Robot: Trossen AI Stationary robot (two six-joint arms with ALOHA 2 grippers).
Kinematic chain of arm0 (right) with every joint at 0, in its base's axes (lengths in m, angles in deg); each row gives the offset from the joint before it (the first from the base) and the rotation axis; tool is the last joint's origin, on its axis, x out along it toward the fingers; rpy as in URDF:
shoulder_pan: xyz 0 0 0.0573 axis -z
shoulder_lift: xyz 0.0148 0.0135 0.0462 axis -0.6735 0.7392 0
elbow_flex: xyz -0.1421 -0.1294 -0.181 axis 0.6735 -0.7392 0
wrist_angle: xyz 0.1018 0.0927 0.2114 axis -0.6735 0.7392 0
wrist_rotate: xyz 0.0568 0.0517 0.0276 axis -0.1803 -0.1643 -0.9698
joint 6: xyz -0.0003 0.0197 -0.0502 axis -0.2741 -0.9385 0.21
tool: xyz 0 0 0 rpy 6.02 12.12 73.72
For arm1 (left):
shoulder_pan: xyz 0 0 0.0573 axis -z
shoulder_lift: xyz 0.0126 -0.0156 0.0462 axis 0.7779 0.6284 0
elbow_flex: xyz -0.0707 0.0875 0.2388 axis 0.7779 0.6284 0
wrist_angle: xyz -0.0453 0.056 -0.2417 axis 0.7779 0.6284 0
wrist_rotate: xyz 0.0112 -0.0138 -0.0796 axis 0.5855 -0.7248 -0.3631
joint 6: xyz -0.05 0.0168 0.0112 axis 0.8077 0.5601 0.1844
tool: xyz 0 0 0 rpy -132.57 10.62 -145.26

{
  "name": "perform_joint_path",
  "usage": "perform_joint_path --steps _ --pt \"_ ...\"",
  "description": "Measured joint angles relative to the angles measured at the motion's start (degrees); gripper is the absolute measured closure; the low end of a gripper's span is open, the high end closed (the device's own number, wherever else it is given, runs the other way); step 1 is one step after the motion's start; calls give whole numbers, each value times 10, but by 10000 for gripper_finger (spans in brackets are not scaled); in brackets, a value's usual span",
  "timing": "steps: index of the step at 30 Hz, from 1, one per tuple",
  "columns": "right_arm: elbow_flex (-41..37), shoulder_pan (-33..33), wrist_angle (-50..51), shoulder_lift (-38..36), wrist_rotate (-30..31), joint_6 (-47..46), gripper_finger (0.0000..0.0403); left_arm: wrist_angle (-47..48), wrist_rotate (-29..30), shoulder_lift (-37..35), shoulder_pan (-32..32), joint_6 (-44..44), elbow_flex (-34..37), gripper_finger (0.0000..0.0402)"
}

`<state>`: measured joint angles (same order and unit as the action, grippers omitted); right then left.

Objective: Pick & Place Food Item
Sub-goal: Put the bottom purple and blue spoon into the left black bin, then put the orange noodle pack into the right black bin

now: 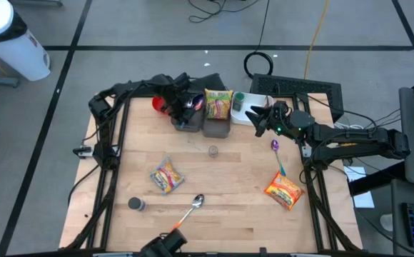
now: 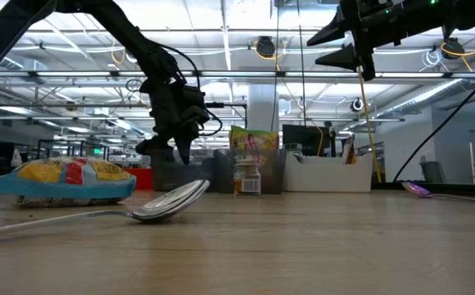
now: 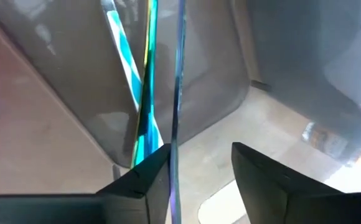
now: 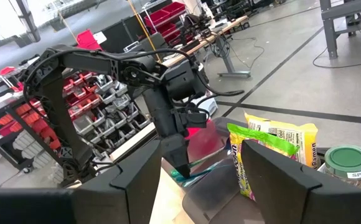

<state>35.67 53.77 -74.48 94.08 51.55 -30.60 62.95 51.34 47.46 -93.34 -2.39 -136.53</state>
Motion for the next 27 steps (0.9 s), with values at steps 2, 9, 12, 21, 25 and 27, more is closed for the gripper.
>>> perform_joint_path --steps 2,9,12,21,25,27 --pt "0 0 0 0 0 0 188 -3 -8 -6 -2 -1 0 219" --pt "0 0 -1 0 0 0 188 43 48 -11 0 -18 -67 214" --pt "0 0 -1 0 0 0 188 59 63 -11 3 -28 -111 213" --pt "0 0 0 0 1 0 188 147 95 -11 -2 -104 -317 213" --pt "0 0 4 0 0 0 188 197 94 -18 1 -156 -427 213" --pt "0 0 10 0 0 0 188 197 94 -37 8 -172 -454 213"
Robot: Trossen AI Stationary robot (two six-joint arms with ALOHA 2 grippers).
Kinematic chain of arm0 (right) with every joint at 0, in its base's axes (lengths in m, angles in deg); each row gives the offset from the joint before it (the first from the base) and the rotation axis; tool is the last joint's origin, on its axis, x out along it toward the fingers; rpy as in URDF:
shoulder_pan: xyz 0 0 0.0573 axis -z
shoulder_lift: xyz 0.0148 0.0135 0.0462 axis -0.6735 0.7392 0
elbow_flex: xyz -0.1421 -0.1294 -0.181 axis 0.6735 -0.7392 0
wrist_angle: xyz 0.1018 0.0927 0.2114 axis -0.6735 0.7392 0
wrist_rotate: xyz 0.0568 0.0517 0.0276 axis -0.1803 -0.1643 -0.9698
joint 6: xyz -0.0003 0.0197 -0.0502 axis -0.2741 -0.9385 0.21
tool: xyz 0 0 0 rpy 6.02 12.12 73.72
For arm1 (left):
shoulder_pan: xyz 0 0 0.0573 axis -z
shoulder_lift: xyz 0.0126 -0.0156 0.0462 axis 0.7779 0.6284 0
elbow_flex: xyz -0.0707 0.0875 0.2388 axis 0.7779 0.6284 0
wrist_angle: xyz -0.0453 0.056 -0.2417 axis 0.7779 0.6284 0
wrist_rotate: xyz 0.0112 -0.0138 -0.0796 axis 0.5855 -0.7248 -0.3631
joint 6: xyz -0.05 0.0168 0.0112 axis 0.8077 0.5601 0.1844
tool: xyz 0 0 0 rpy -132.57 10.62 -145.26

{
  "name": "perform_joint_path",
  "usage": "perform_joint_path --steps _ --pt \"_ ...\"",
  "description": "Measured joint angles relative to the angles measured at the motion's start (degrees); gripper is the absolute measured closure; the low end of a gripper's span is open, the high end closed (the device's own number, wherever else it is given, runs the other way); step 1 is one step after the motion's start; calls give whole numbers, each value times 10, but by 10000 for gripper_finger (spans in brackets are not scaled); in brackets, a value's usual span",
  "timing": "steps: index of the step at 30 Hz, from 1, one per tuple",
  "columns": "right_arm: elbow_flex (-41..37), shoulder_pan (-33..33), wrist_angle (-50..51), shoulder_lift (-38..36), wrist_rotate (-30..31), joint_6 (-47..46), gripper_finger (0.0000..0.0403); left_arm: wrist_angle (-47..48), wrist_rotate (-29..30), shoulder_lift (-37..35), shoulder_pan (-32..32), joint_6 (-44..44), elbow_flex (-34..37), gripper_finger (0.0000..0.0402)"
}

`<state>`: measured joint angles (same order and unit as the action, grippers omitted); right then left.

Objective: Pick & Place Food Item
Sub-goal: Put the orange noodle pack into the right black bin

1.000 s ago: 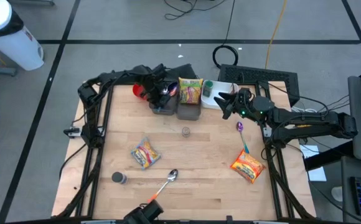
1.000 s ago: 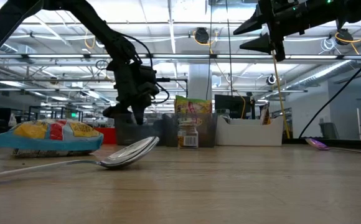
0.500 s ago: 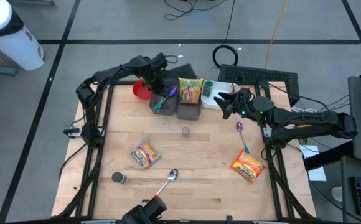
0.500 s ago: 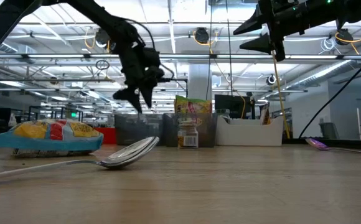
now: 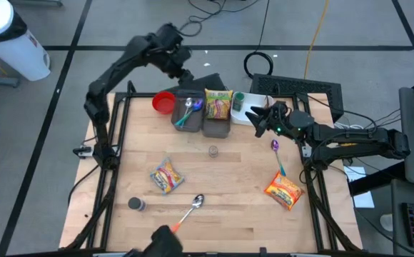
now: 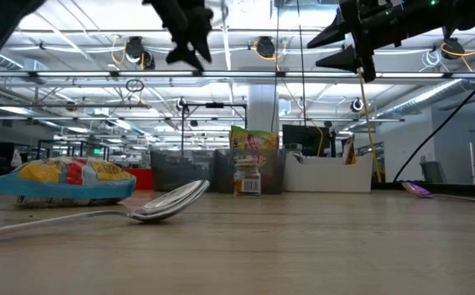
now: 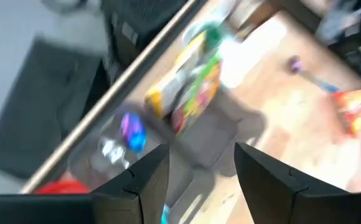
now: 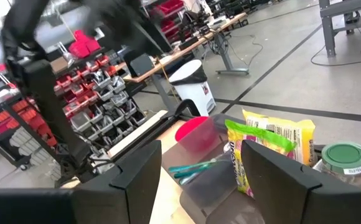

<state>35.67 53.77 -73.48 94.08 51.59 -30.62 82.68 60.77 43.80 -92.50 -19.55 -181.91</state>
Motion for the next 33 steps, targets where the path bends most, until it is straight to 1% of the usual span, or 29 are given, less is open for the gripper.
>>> perform_joint_path --steps 2,4,7,9,11,16,20,23,26,28,30,33 --pt "0 0 5 0 0 -2 188 -16 0 -28 8 -11 -2 213" --pt "0 0 9 0 0 -14 188 -34 -1 -59 15 -14 11 213" --pt "0 0 17 0 0 -31 188 -56 -4 -117 25 -15 65 213" --pt "0 0 23 0 0 -32 188 -86 -9 -164 31 -13 126 213" --pt "0 0 27 0 0 -33 188 -125 -24 -217 39 -5 206 213" --pt "-24 0 4 6 0 -62 188 -272 -66 -359 78 66 422 213" --pt "-79 0 -70 18 0 -126 188 -362 -65 -466 124 130 565 213" --pt "-129 0 -162 34 0 -187 188 -419 -62 -532 163 196 653 213" --pt "-177 -1 -272 56 0 -237 188 -487 -61 -589 202 263 725 213" --pt "-201 -4 -344 72 0 -253 188 -535 -56 -618 229 301 767 213" --pt "-215 -12 -396 83 0 -251 188 -581 -36 -636 257 332 804 213" --pt "-219 -27 -438 97 1 -241 188 -646 4 -646 298 364 850 213"
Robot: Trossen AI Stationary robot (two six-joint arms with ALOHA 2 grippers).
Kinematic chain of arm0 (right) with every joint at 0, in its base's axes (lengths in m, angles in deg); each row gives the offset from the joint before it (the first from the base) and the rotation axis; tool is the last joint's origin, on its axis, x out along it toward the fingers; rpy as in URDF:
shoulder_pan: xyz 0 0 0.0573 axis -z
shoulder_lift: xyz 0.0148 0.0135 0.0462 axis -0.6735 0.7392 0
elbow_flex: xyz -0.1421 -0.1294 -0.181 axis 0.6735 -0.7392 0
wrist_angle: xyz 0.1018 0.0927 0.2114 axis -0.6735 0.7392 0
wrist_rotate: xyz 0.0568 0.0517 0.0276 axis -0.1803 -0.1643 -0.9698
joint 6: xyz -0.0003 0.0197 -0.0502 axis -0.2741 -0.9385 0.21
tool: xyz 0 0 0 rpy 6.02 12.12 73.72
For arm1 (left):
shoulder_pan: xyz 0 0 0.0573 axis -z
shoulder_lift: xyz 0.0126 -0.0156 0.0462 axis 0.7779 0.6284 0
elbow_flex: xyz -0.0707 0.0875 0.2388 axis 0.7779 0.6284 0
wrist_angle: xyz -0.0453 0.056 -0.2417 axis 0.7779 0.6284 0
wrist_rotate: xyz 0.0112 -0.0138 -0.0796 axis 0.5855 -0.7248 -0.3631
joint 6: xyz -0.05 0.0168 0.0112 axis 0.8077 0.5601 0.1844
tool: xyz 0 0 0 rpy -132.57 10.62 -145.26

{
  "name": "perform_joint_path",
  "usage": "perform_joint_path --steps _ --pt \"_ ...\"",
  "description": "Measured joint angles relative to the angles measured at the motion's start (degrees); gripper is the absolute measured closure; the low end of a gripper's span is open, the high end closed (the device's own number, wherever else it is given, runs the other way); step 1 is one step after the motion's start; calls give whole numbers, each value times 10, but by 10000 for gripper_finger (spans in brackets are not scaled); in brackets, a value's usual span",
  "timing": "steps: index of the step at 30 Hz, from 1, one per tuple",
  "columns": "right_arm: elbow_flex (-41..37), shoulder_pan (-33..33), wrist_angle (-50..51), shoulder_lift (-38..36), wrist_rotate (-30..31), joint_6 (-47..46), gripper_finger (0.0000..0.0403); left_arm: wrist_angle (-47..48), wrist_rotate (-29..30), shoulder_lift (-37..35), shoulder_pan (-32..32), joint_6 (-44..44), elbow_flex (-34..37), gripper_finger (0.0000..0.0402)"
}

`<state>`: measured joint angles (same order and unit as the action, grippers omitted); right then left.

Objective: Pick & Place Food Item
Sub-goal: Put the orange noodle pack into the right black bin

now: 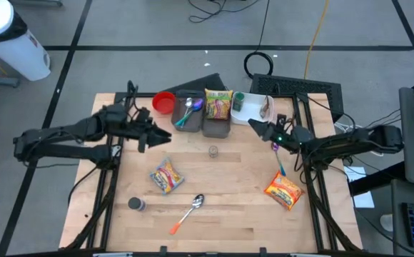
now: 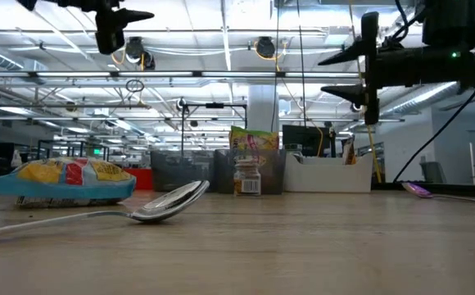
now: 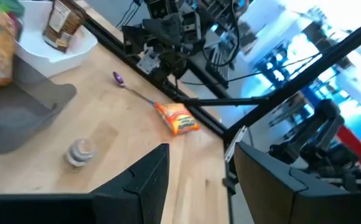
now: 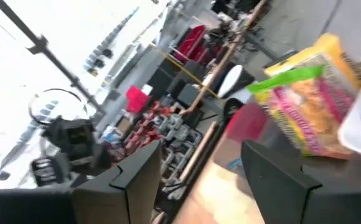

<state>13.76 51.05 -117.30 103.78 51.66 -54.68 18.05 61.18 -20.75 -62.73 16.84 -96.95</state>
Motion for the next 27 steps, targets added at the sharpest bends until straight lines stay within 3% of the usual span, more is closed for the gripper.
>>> perform_joint_path --steps 12,16,23,27 --pt "8 -44 -70 33 2 -22 188 -169 67 77 66 -25 106 213" --pt "8 -69 -76 33 2 -29 188 -228 100 133 67 37 108 213" --pt "8 -116 -100 33 74 -25 188 -434 102 235 89 43 108 213" --pt "9 -136 -128 33 76 -9 188 -542 105 279 105 16 108 213"
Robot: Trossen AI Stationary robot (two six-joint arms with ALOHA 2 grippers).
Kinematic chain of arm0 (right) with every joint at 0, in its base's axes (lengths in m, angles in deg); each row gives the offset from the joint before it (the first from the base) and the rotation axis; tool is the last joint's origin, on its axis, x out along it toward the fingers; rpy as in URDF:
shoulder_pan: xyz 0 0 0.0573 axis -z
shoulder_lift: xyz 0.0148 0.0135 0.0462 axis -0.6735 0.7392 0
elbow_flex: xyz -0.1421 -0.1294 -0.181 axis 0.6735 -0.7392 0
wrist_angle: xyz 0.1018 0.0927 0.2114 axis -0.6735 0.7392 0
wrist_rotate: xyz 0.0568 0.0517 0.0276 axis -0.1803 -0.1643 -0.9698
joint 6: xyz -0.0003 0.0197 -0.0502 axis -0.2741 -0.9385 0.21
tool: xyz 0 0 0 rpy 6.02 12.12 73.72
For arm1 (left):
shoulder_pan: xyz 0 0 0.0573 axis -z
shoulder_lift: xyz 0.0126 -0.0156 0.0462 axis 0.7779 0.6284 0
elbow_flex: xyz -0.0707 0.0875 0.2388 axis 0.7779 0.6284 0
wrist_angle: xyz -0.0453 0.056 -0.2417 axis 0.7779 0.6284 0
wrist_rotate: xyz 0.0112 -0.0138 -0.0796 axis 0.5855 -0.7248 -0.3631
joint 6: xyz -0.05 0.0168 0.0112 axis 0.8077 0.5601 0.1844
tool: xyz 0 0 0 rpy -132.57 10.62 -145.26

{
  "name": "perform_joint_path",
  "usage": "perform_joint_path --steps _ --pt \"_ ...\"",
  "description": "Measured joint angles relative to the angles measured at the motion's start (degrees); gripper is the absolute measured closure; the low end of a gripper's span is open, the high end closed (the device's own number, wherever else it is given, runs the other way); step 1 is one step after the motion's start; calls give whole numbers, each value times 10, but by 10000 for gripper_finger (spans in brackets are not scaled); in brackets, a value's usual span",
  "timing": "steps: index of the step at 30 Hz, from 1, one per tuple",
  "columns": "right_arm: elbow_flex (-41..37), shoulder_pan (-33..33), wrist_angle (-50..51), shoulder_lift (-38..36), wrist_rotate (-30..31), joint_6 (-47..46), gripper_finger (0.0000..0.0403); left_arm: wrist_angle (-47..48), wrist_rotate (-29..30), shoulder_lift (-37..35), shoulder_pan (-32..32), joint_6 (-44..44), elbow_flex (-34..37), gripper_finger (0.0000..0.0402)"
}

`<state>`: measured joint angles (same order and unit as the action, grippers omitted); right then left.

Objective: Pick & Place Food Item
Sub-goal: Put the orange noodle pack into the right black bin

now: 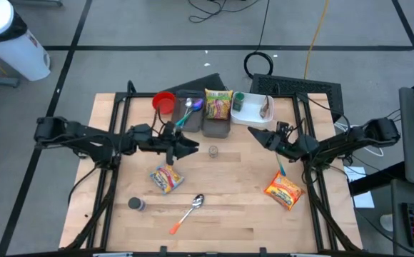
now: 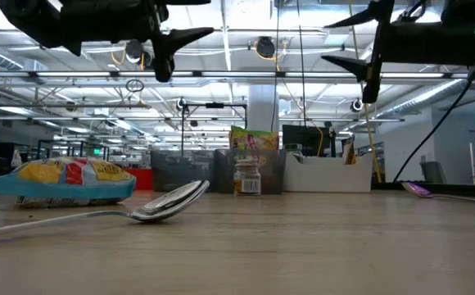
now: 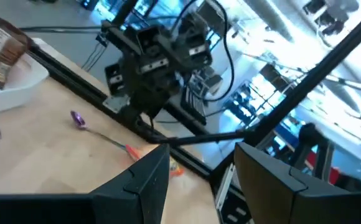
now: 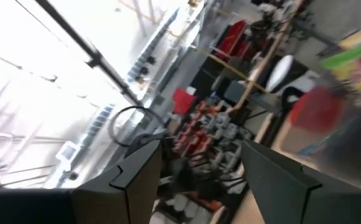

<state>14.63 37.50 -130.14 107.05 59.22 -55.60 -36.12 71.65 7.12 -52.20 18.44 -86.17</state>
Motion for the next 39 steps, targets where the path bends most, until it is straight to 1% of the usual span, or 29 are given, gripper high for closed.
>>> perform_joint_path --steps 3,6,8,10,12,15,17,19,22,25,31,34,36,39 --pt "13 -20 0 0 -1 14 188 8 1 18 13 6 0 213" --pt "40 -45 6 0 -8 56 188 18 13 31 34 37 0 213" --pt "64 -58 27 0 -28 89 188 24 38 36 56 43 -3 213" --pt "92 -68 53 0 -55 112 188 60 76 37 80 42 -18 213" --pt "125 -78 96 0 -87 125 188 128 118 37 107 41 -46 213" --pt "172 -95 182 0 -143 150 188 276 166 37 146 42 -101 213" --pt "200 -108 246 0 -167 162 188 360 195 37 168 55 -141 213" --pt "218 -121 305 0 -182 173 188 417 220 37 191 76 -172 213" --pt "223 -141 353 0 -184 182 188 465 253 37 223 111 -204 213" --pt "223 -159 399 0 -184 184 188 501 272 36 253 157 -226 213" --pt "223 -203 473 0 -183 192 188 551 308 36 307 269 -231 213" --pt "223 -223 499 0 -181 206 188 581 310 36 321 321 -231 213" --pt "223 -233 524 0 -166 220 188 597 311 36 324 349 -231 213" --pt "223 -240 559 0 -125 227 188 600 310 36 326 369 -231 213"
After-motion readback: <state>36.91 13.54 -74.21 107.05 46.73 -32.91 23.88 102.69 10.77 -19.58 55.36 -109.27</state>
